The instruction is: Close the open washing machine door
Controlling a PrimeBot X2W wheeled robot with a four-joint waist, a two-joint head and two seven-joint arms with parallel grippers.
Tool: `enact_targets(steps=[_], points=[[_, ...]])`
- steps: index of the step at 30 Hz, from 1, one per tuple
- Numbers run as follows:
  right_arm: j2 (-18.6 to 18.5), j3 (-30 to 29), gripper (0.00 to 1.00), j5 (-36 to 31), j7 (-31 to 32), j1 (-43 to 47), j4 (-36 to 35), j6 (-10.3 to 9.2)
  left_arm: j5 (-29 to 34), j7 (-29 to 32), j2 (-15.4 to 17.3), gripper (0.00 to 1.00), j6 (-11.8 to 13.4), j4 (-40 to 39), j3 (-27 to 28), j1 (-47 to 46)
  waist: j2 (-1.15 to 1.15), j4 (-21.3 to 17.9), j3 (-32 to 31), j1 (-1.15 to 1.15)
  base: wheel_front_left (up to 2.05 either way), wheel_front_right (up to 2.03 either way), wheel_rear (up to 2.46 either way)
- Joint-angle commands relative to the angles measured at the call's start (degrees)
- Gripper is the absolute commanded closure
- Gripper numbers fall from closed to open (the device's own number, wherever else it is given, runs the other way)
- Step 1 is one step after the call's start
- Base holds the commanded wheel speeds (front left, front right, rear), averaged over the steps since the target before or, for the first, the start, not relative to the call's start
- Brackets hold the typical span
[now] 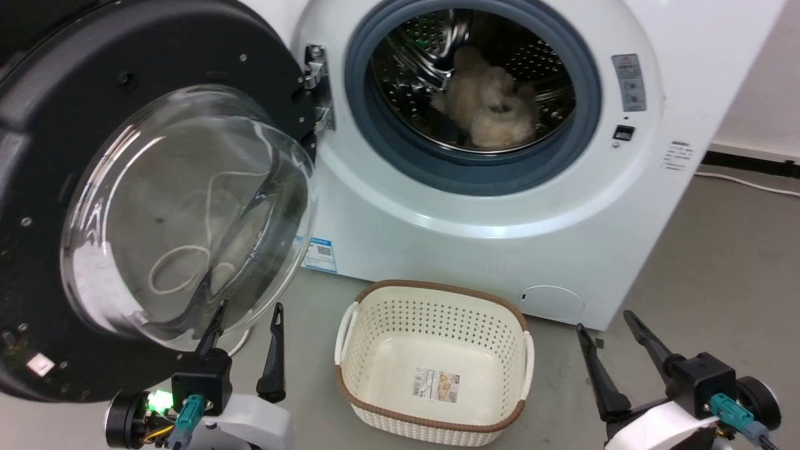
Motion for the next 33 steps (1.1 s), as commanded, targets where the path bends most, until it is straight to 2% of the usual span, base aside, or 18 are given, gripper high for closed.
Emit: enact_targets(steps=[1, 6, 33], points=[[-0.44, 0.25, 0.00, 0.41, -0.52, -0.35, 0.20, 0.01, 0.09, -0.51, 0.25, 0.00, 0.34, -0.37, -0.30, 0.65, 0.00, 0.39, 0.14, 0.00, 0.00, 0.00, 0.00], [-1.26, 3.09, 0.00, 1.38, -1.48, -2.22, 1.80, 0.02, 0.10, -1.47, 0.59, 0.00, 1.78, -1.63, -0.55, 1.85, 0.00, 2.59, 0.52, 0.00, -0.02, -0.02, -0.02], [-3.39, 8.62, 0.00, 4.11, -4.84, -4.89, 4.73, 0.03, -0.12, -4.82, 1.71, 0.00, 5.14, -2.94, -2.90, 4.07, 0.00, 9.21, 0.37, 0.00, -0.03, -0.03, -0.03]])
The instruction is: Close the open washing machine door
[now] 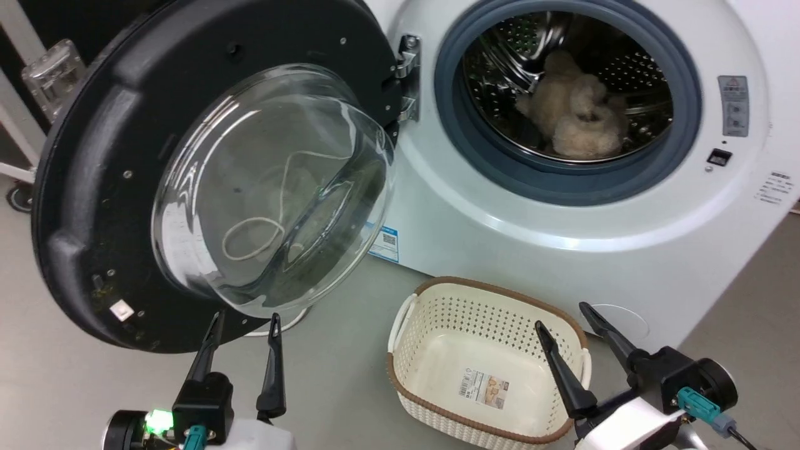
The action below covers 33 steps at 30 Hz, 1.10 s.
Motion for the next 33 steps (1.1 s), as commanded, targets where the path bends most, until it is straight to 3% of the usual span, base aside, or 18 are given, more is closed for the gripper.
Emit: enact_targets(steps=[1, 14, 26, 27, 33], points=[[-0.51, 0.46, 0.00, 0.48, -0.68, -0.90, 0.38, 0.03, -0.11, -0.73, 0.32, 0.00, 0.48, -0.35, -0.20, 0.85, 0.00, 0.40, 0.03, 0.00, 0.00, 0.00, 0.00], [-1.27, 2.55, 0.00, 1.43, -2.23, -1.42, 1.31, 0.03, -0.42, -2.28, 0.66, 0.00, 2.23, -1.38, -1.02, 2.09, 0.00, 3.65, 0.26, 0.00, 0.00, 0.00, 0.00], [-2.17, 4.94, 0.00, 2.42, -3.67, -1.72, 2.25, 0.04, -1.23, -3.71, 1.14, 0.00, 2.03, -1.52, -2.13, 2.32, 0.00, 6.52, 0.23, 0.00, 0.00, 0.00, 0.00], [-2.12, 5.22, 0.00, 2.70, -4.03, -1.46, 2.54, 0.04, -2.09, -4.07, 0.99, 1.00, 1.43, -1.76, -2.35, 2.43, 0.00, 7.19, 0.15, 0.00, 0.00, 0.00, 0.00], [-1.89, 4.91, 0.00, 3.16, -4.75, -0.81, 2.81, 0.04, -4.77, -4.79, 0.89, 1.00, 0.10, -4.72, -0.28, 1.17, 0.00, 8.45, -0.17, 0.00, 0.00, 0.00, 0.00]])
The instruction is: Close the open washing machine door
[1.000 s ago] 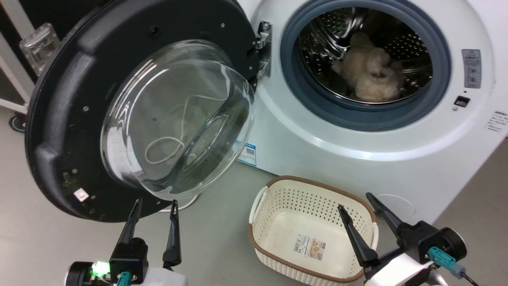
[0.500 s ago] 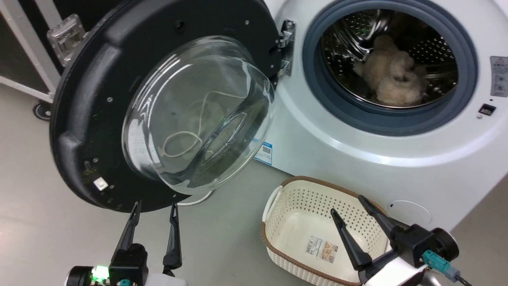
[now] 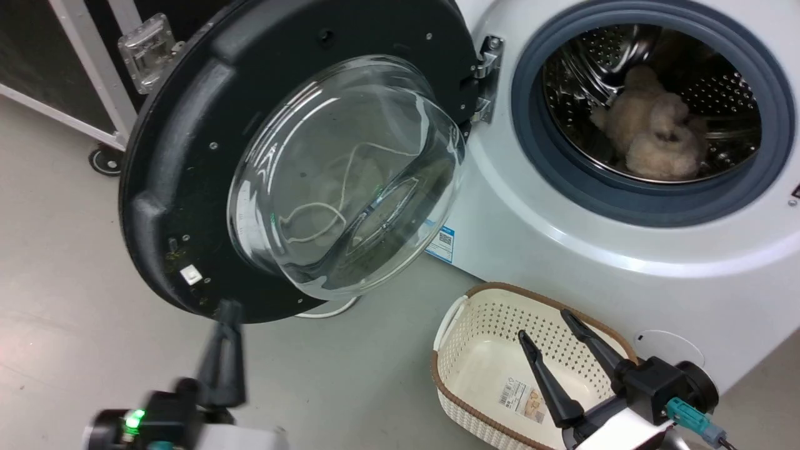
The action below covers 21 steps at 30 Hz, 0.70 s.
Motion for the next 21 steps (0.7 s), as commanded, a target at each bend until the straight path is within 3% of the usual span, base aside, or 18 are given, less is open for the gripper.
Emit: enact_targets(steps=[1, 7, 9, 12, 18, 21], points=[[-0.07, -0.10, 0.00, 0.44, -0.62, 0.24, 0.14, 0.04, -1.69, -0.64, -0.09, 1.00, -0.59, -1.59, 1.12, -0.70, 0.00, 0.38, -0.17, 0.00, 0.00, 0.00, 0.00], [0.89, -2.27, 0.00, 0.37, -1.34, 2.23, -0.14, 0.04, -8.51, -1.36, 1.49, 1.00, -5.07, -4.84, 8.77, -6.41, 0.00, 1.35, -0.80, 0.00, 0.00, 0.00, 0.00], [1.31, -3.23, 0.00, 0.11, -1.58, 3.25, -0.43, 0.04, -14.28, -1.60, 1.24, 1.00, -6.22, -3.92, 12.48, -9.85, 0.00, 1.56, -1.09, 0.00, 0.00, 0.00, 0.00], [1.60, -3.47, 0.00, -0.24, -1.94, 3.91, -0.95, 0.04, -21.36, -0.24, 4.13, 1.00, -7.46, -2.12, 18.24, -15.61, 0.00, 0.01, -0.34, 0.00, 0.00, 0.00, 0.00], [-0.10, -4.10, 0.00, 0.04, -2.48, 4.17, -1.67, 0.05, -30.66, 8.66, 12.46, 1.00, -6.81, 6.79, 26.01, -27.24, 0.00, -2.94, 2.42, 0.00, 0.00, 0.00, 0.00], [-0.97, -4.14, 0.00, 0.28, -2.48, 4.04, -2.10, 0.05, -35.35, 15.02, 14.43, 1.00, -5.47, 13.77, 27.70, -32.36, 0.00, -4.34, 3.67, 0.00, 0.00, 0.00, 0.00]])
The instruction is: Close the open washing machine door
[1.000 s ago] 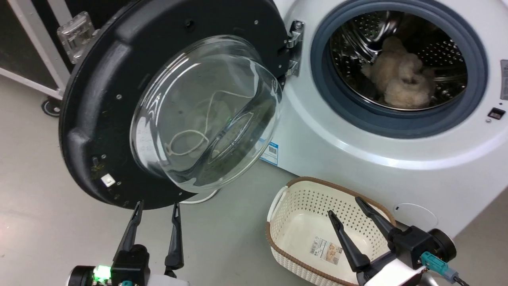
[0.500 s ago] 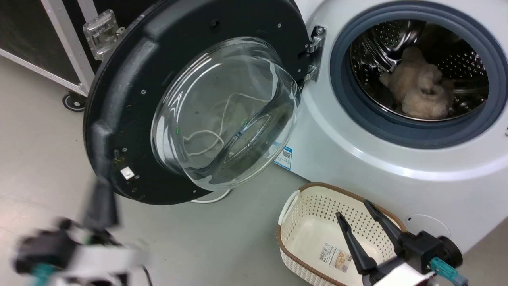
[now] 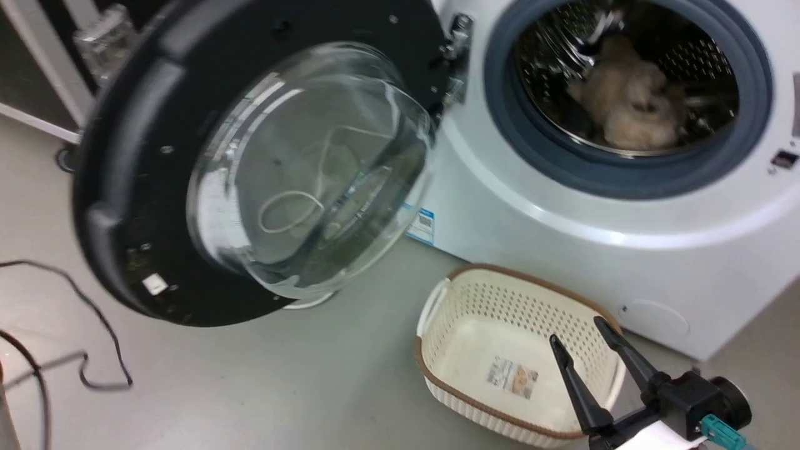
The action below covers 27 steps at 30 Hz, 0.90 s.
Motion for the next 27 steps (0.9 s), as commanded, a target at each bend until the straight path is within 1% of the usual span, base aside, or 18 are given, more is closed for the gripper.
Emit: enact_targets(steps=[1, 3, 6, 10, 12, 15, 20, 22, 23, 27], points=[[-0.74, -0.02, 0.00, 0.42, -0.26, 0.51, -0.56, 0.05, -2.66, 3.05, 0.33, 1.00, 0.91, 3.75, 0.79, -2.86, 0.00, -1.68, 1.73, 0.00, 0.00, 0.00, 0.00], [-1.40, 0.17, 0.00, 0.66, -0.25, 0.21, -0.81, 0.05, -6.94, 6.27, 0.19, 1.00, 1.73, 8.18, 2.48, -6.35, 0.00, -2.30, 2.61, 0.00, 0.00, 0.00, 0.00], [-1.99, 0.66, 0.00, 1.27, -0.24, -0.41, -1.02, 0.05, -13.33, 10.03, -0.43, 1.00, 4.31, 15.00, 6.27, -11.03, 0.00, -3.29, 3.63, 0.00, 0.00, 0.00, 0.00], [-2.47, 1.47, 0.00, 1.77, -0.24, -1.26, -1.15, 0.05, -17.58, 16.23, 1.20, 1.00, 7.42, 21.96, 8.66, -13.51, 0.00, -4.69, 4.72, 0.00, 0.00, 0.00, 0.00], [-2.68, 1.63, 0.00, 1.96, -0.23, -1.41, -1.17, 0.05, -19.03, 19.89, 2.07, 1.00, 7.96, 24.12, 8.80, -13.65, 0.00, -5.20, 5.16, 0.00, 0.00, 0.00, 0.00], [-3.17, 1.52, 0.00, 2.14, -0.23, -1.26, -1.00, 0.05, -20.68, 25.17, 2.62, 1.00, 7.24, 25.68, 7.97, -12.85, 0.00, -5.58, 5.47, 0.00, 0.00, 0.00, 0.00], [-3.54, 1.29, 0.00, 2.54, -0.23, -0.93, -0.39, 0.05, -23.72, 33.59, 1.91, 1.00, 5.05, 25.16, 6.34, -10.14, 0.00, -5.67, 4.65, 0.00, 0.00, 0.00, 0.00], [-3.38, 1.35, 0.00, 2.60, -0.24, -0.92, -0.02, 0.05, -25.52, 36.73, 1.23, 1.00, 4.48, 24.28, 6.23, -9.18, 0.00, -5.73, 3.78, 0.00, 0.00, 0.00, 0.00], [-2.57, 1.35, 0.00, 2.57, -0.24, -0.84, 0.59, 0.05, -28.23, 41.84, 0.04, 1.00, 3.61, 21.98, 5.83, -7.07, 0.00, -5.85, 1.98, 0.00, 0.00, 0.00, 0.00], [-1.08, 0.95, 0.00, 2.27, -0.24, -0.27, 1.56, 0.05, -31.16, 47.71, -1.94, 1.00, 3.20, 18.20, 5.03, -3.36, 0.00, -6.00, -0.66, 0.00, 0.00, 0.00, 0.00]])
